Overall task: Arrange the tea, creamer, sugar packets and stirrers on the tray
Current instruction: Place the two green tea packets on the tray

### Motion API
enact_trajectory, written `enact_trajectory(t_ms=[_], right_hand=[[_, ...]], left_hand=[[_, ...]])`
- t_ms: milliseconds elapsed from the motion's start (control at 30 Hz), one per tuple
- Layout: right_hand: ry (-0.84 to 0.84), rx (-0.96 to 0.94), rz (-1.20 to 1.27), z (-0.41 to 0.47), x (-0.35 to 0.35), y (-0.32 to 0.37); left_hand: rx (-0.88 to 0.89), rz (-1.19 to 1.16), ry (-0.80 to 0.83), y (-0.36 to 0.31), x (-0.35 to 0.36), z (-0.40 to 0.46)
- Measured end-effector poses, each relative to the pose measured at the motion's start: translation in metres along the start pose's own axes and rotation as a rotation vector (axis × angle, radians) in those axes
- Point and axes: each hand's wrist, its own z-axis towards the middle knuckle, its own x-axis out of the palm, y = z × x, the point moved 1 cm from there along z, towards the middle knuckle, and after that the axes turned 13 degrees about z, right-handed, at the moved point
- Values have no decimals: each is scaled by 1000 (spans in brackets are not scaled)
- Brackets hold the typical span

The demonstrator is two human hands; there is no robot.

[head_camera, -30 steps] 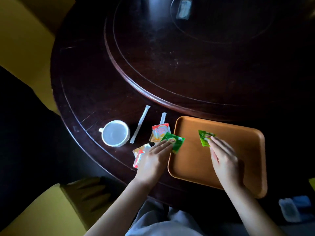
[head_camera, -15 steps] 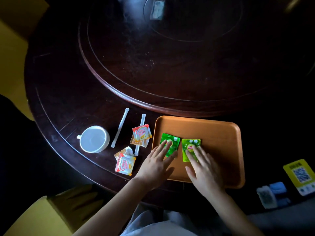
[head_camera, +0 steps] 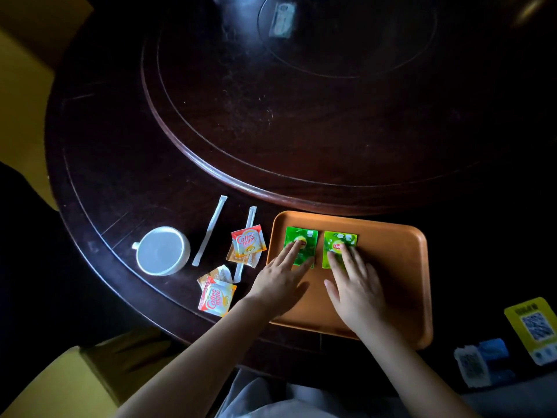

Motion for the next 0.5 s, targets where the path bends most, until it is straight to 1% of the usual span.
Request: enact_trajectory(t_ms=[500], right_hand=[[-91, -24, -9, 26, 0, -5]], left_hand=[[-39, 23, 16, 8, -14, 24]])
